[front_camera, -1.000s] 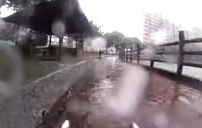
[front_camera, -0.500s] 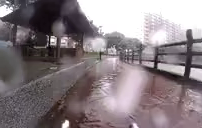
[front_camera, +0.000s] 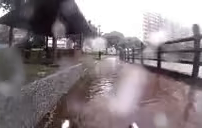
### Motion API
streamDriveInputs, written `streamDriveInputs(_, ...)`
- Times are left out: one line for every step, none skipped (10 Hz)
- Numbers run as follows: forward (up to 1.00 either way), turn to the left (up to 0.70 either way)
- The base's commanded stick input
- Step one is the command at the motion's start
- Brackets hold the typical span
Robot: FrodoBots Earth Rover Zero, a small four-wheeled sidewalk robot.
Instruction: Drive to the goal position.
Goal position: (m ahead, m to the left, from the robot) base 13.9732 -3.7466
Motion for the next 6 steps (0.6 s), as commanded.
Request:
streamDriveInputs(0.7,0.0)
streamDriveInputs(0.7,0.0)
streamDriveInputs(0.7,0.0)
streamDriveInputs(0.7,0.0)
streamDriveInputs(0.7,0.0)
streamDriveInputs(0.7,0.0)
